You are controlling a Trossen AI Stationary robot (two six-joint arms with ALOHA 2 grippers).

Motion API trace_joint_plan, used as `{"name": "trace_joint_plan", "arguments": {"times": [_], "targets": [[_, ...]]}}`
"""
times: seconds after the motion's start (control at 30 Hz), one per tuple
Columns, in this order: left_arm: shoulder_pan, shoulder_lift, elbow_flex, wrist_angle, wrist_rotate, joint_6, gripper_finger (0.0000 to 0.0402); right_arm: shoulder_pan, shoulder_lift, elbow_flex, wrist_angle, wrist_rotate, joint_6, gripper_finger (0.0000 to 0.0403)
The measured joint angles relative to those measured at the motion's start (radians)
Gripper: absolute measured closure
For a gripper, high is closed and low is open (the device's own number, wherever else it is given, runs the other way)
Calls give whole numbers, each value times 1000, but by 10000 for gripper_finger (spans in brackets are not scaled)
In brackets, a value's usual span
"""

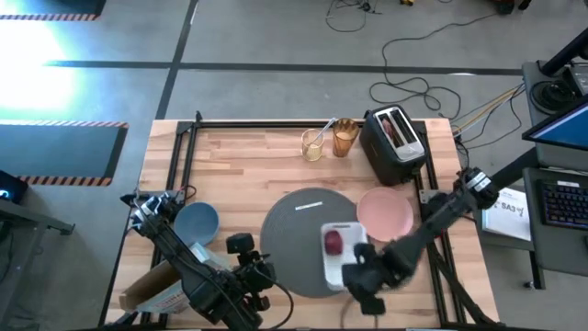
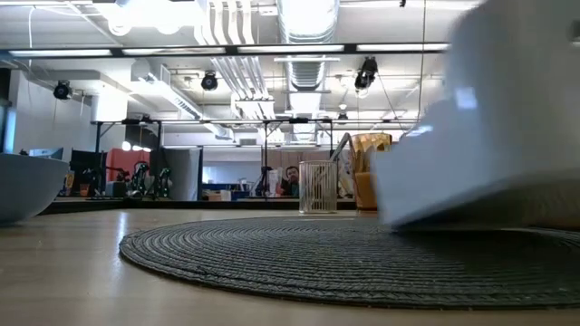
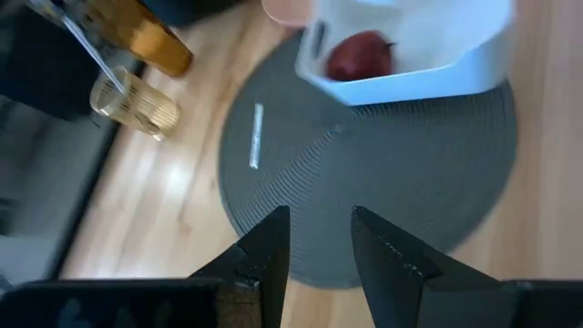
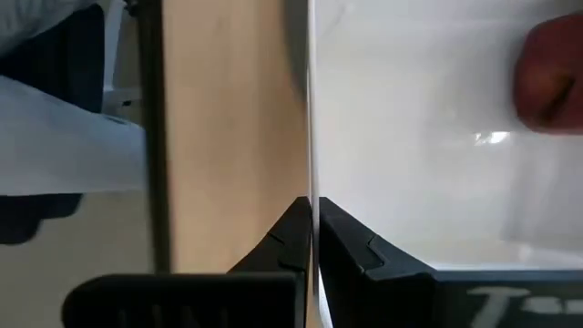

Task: Arrange a breakfast setting
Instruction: Move the white bin with apple from top left to the bottom right of the table

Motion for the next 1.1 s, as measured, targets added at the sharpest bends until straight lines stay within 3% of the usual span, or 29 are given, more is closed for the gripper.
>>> {"name": "trace_joint_plan", "arguments": {"times": [0.27, 0.5, 0.77, 1.1], "targets": [[1, 0, 1, 1, -72, 31, 299, 208, 8, 0, 0, -11, 428, 394], [2, 0, 1, 24, -163, 21, 299, 371, 9, 0, -2, -76, 675, 394], [5, 0, 1, 84, -187, 23, 299, 494, 10, -16, -41, -76, 783, 394], [8, 0, 1, 158, -186, 23, 299, 531, 20, -79, -36, -227, 779, 394]]}}
